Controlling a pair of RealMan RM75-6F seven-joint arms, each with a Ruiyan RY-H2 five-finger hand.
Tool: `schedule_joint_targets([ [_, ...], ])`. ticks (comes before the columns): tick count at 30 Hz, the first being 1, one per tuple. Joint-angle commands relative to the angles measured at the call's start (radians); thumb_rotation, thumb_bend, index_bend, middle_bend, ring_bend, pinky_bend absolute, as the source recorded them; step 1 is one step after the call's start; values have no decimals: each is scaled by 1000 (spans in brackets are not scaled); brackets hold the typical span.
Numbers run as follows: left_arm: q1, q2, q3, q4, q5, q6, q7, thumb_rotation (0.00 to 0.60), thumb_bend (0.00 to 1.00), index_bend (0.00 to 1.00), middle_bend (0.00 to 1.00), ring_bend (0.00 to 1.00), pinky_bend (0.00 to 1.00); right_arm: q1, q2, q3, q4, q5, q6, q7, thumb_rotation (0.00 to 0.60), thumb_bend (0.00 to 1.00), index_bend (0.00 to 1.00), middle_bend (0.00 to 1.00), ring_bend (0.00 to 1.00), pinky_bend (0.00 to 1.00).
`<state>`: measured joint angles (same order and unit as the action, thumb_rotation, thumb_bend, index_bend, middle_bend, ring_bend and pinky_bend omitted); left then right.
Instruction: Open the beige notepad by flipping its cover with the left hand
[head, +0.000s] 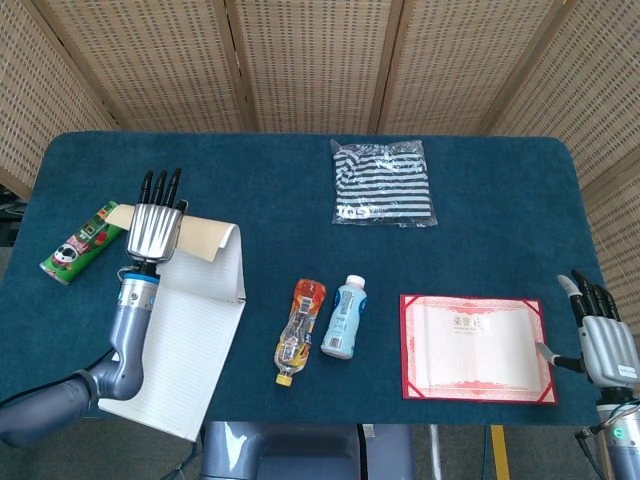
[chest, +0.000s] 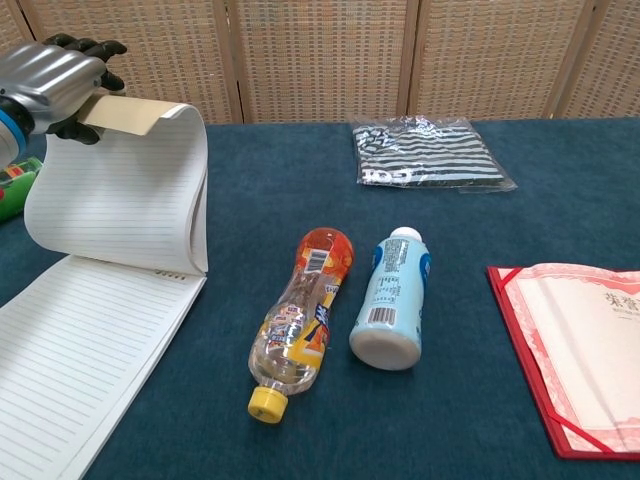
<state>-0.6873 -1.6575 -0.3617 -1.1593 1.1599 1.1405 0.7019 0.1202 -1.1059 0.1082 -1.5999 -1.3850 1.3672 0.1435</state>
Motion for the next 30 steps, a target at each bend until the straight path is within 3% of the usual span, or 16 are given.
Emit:
schedule_joint_targets([
  [1,-39,-36,-8,67,-14,-18,-17,600,713,792,0,0,0,1,0,2,5,7,-6,7,600,208,27,0,0,0],
  [14,-131,-148,-13,325,-6,-29,-105,600,708,792,0,0,0,12,-4,10,31,40,-46,33,600,208,27,0,0,0],
  [22,-148,-191,4,423,-1,-32,-136,600,665,787,0,0,0,14,-4,12,38,47,-54,40,600,208,27,0,0,0],
  [30,-137,-207,21,449,-19,-48,-125,600,528,530,0,0,0,14,-3,11,33,42,-50,37,600,207,27,0,0,0],
])
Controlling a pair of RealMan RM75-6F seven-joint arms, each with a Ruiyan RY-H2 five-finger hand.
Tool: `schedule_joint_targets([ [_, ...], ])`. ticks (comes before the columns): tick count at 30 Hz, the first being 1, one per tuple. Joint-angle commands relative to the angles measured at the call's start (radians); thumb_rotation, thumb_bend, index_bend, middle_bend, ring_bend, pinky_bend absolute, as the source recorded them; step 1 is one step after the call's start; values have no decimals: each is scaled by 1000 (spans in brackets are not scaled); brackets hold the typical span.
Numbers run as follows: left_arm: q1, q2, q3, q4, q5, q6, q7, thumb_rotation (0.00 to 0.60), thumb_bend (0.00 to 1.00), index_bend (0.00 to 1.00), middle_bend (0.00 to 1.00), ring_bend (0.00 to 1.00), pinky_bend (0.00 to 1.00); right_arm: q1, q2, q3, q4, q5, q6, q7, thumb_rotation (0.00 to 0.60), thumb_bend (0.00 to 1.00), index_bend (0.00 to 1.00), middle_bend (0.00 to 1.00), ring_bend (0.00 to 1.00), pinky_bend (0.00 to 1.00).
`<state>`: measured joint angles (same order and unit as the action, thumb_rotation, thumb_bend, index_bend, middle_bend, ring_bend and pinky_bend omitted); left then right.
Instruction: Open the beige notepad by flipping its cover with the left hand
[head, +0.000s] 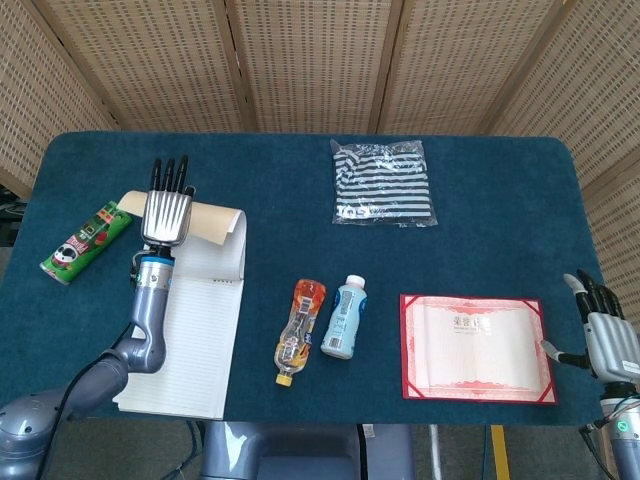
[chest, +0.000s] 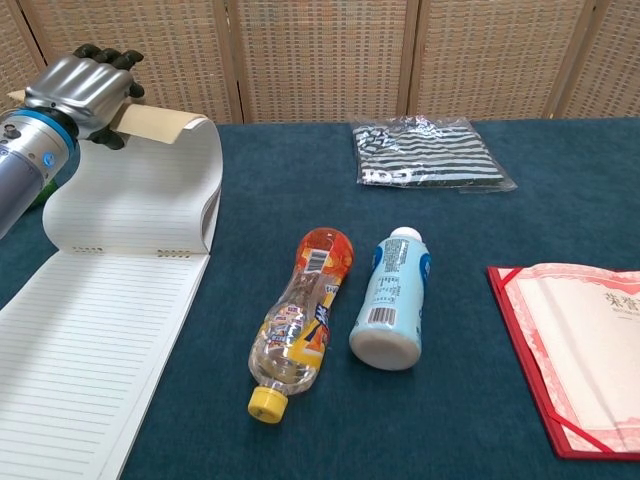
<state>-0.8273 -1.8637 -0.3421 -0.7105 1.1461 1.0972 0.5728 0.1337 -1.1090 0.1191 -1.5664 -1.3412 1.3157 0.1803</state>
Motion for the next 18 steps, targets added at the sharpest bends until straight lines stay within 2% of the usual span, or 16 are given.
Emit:
schedule_joint_targets([
  [1,4,-1,2,0,-8,-5,6,600,503,495,0,0,0,0,-1,0,0,-4,3,1,600,207,26,0,0,0],
  [9,14,-6,8,9,-24,-3,28,600,347,322,0,0,0,-2,0,1,1,-5,9,7,600,208,27,0,0,0],
  [14,18,-10,6,16,-33,12,41,600,313,202,0,0,0,-4,2,1,0,-8,12,11,600,208,27,0,0,0],
  [18,19,-5,3,13,-33,23,41,600,313,185,0,0,0,-5,3,2,-1,-8,15,14,600,208,27,0,0,0],
])
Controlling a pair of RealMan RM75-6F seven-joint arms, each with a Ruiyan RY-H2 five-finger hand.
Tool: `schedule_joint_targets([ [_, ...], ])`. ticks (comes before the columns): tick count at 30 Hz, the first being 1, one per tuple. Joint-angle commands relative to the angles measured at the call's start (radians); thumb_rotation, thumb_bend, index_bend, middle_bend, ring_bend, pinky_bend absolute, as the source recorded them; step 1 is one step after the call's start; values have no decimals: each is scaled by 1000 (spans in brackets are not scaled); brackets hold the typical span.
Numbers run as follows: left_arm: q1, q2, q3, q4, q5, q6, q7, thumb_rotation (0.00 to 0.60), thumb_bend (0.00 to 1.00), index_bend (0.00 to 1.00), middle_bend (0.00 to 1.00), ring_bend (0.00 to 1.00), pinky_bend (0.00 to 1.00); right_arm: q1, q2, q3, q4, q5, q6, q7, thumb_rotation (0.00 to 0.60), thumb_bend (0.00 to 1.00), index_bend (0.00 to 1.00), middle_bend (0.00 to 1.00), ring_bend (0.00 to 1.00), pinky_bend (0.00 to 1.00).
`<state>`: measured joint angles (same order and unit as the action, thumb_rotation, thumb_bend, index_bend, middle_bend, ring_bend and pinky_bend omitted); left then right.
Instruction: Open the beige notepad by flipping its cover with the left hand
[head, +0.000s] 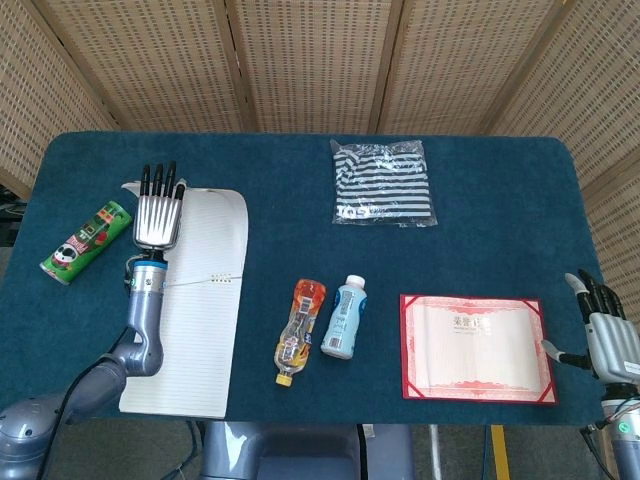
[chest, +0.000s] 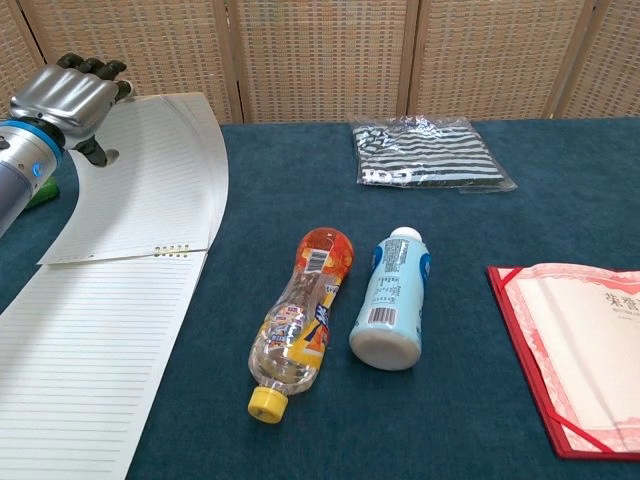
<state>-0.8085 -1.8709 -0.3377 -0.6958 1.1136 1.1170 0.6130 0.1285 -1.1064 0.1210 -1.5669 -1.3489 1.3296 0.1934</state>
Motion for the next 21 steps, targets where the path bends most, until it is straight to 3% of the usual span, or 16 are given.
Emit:
schedule_joint_targets([
  [1,0,4,-3,-3,-2,6,2,600,313,185,0,0,0,0,1,1,0,0,1,1,600,208,27,0,0,0],
  [8,9,27,-7,-37,3,40,-2,600,313,164,0,0,0,-2,5,1,-1,-1,3,6,600,208,27,0,0,0],
  [15,19,89,-31,-101,14,103,-21,600,305,7,0,0,0,-3,6,-2,-9,-8,8,-2,600,207,27,0,0,0],
  [21,53,188,-35,-239,6,120,1,600,291,0,0,0,0,-4,6,-4,-18,-13,13,-16,600,208,27,0,0,0],
])
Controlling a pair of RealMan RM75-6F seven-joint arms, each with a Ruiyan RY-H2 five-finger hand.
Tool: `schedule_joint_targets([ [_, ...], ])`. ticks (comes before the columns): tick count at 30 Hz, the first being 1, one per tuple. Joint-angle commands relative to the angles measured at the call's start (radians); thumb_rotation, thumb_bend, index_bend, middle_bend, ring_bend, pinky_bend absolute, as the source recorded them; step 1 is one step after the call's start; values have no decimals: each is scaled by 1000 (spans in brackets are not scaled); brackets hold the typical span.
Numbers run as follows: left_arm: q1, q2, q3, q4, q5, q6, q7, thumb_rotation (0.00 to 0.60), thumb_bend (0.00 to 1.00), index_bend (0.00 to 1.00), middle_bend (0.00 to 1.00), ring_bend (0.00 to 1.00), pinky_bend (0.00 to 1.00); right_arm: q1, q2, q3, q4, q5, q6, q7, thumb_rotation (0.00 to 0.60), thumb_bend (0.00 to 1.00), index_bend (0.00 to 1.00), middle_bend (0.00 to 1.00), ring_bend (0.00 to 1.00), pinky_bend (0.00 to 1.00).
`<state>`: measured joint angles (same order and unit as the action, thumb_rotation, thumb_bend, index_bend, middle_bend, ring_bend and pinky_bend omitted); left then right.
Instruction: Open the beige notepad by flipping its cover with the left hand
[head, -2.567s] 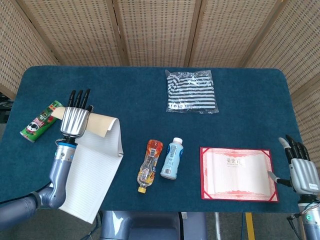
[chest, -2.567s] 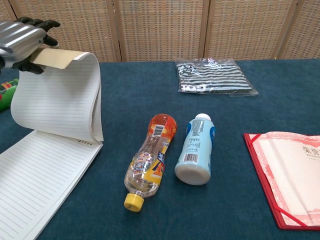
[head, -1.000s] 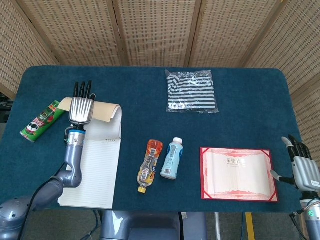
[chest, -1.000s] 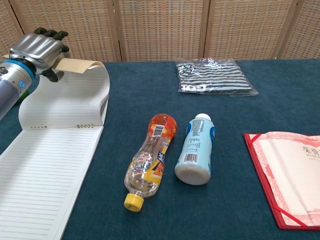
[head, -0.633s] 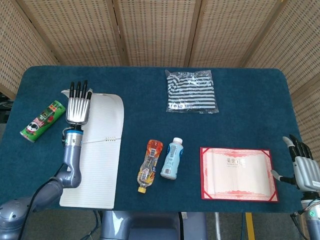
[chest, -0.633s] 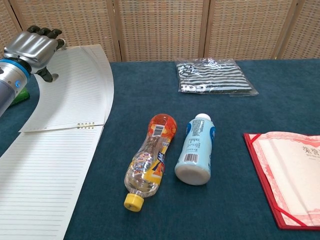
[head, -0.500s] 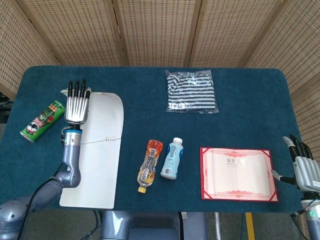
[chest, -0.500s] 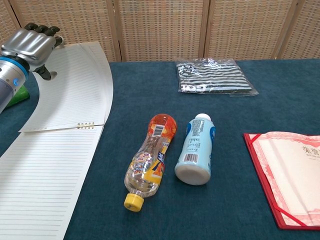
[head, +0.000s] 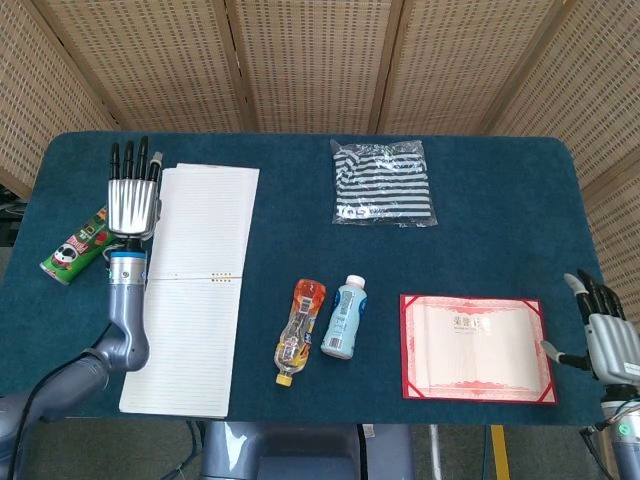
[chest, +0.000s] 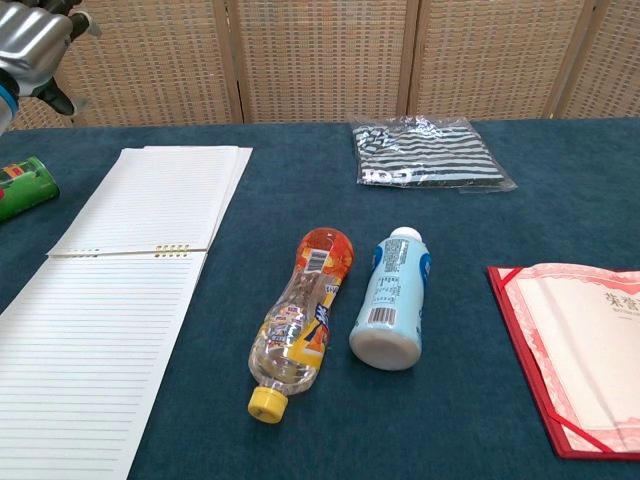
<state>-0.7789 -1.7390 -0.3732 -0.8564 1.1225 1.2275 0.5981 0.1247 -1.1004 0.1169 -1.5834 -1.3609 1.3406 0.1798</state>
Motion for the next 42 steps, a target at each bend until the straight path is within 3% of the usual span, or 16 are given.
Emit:
schedule_joint_targets([
  [1,32,74,4,-108,-4,10,21,600,280,0,0,0,0,-1,0,0,-2,-1,3,-5,600,208,27,0,0,0],
  [4,67,141,19,-228,-12,11,38,600,197,0,0,0,0,-1,0,-2,-7,-3,3,-12,600,208,27,0,0,0],
  [6,91,180,29,-304,-13,20,40,600,61,0,0,0,0,0,-1,-4,-10,-4,2,-19,600,207,27,0,0,0],
  [8,125,221,44,-388,-11,36,27,600,4,0,0,0,0,0,-1,-6,-13,-7,3,-26,600,207,27,0,0,0],
  [15,223,309,90,-597,-46,71,1,600,0,0,0,0,0,-2,0,-7,-20,-11,11,-37,600,207,27,0,0,0],
  [23,347,414,219,-846,-40,118,25,600,0,0,0,0,0,-3,0,-9,-26,-6,11,-61,600,207,27,0,0,0],
  [27,414,417,298,-887,28,180,6,600,0,0,0,0,0,-2,-4,-11,-28,-6,10,-76,600,207,27,0,0,0],
  [33,495,377,378,-865,121,268,-26,600,0,0,0,0,0,0,-9,-12,-32,-6,11,-95,600,207,26,0,0,0],
  [42,543,362,403,-817,193,328,-35,600,0,0,0,0,0,3,-17,-14,-33,-2,6,-115,600,208,27,0,0,0],
])
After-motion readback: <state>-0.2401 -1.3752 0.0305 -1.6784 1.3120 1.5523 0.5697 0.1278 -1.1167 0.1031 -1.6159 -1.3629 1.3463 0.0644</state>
